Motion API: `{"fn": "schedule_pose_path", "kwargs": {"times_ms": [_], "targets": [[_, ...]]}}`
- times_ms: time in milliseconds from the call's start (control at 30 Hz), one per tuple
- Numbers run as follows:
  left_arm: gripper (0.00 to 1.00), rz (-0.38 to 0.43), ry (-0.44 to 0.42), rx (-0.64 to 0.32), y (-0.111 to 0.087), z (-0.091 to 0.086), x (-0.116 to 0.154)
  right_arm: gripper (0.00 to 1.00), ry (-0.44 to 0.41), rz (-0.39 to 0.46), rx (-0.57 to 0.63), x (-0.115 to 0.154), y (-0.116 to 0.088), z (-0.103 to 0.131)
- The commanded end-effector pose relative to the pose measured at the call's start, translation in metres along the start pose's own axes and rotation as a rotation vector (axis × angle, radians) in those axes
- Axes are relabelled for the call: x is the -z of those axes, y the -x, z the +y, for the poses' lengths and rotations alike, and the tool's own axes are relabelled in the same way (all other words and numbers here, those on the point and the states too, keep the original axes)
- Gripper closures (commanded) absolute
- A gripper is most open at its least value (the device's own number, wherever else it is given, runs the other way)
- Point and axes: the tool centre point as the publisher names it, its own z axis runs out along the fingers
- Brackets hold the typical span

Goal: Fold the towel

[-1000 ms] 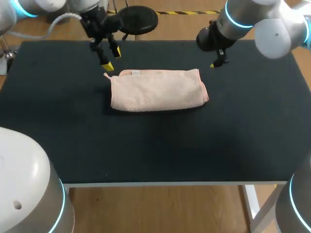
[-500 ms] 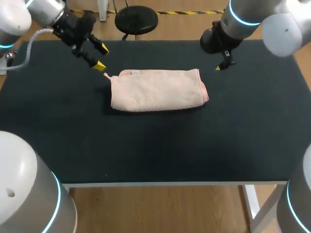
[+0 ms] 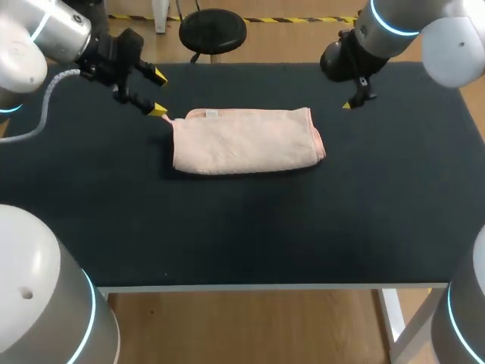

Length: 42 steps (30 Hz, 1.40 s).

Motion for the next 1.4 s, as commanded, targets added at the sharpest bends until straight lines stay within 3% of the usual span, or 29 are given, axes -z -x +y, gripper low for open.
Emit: {"fn": "schedule_pose_path", "kwargs": {"times_ms": [33, 100, 167, 300, 367, 533, 600, 667, 1067, 1100, 1200, 1333, 1400], "targets": [[0.0, -0.005, -0.002, -0.002, -0.002, 0.001, 0.0, 0.0, 0.123, -0.052, -0.331, -0.011, 0.013, -0.023], [0.0, -0.005, -0.002, -0.002, -0.002, 0.001, 0.0, 0.0, 0.254, -0.089, -0.635, -0.019, 0.019, -0.027], [0.0, -0.005, -0.002, -0.002, -0.002, 0.001, 0.0, 0.0, 0.375, -0.11, -0.847, -0.024, 0.019, -0.024], [0.0, -0.005, -0.002, -0.002, -0.002, 0.001, 0.0, 0.0, 0.595, -0.067, -1.232, -0.035, 0.015, -0.018], [0.0, -0.005, -0.002, -0.002, -0.002, 0.001, 0.0, 0.0, 0.68, -0.033, -1.399, -0.04, 0.011, -0.014], [0.0, -0.005, -0.002, -0.002, -0.002, 0.001, 0.0, 0.0, 0.774, 0.061, -1.707, -0.052, 0.0, -0.013], [0.0, -0.005, -0.002, -0.002, -0.002, 0.001, 0.0, 0.0, 0.78, 0.075, -1.684, -0.052, 0.0, -0.015], [0.0, -0.005, -0.002, -0.002, -0.002, 0.001, 0.0, 0.0, 0.759, 0.038, -1.288, -0.04, 0.003, -0.012], [0.0, -0.005, -0.002, -0.002, -0.002, 0.001, 0.0, 0.0, 0.759, 0.038, -1.288, -0.04, 0.003, -0.012], [0.0, -0.005, -0.002, -0.002, -0.002, 0.001, 0.0, 0.0, 0.837, 0.076, -1.452, -0.043, 0.003, -0.01], [0.0, -0.005, -0.002, -0.002, -0.002, 0.001, 0.0, 0.0, 0.946, 0.202, -1.705, -0.046, -0.012, 0.007], [0.0, -0.005, -0.002, -0.002, -0.002, 0.001, 0.0, 0.0, 0.93, 0.393, -1.862, -0.054, -0.034, 0.031], [0.0, -0.005, -0.002, -0.002, -0.002, 0.001, 0.0, 0.0, 0.896, 0.444, -1.907, -0.061, -0.04, 0.036]]}}
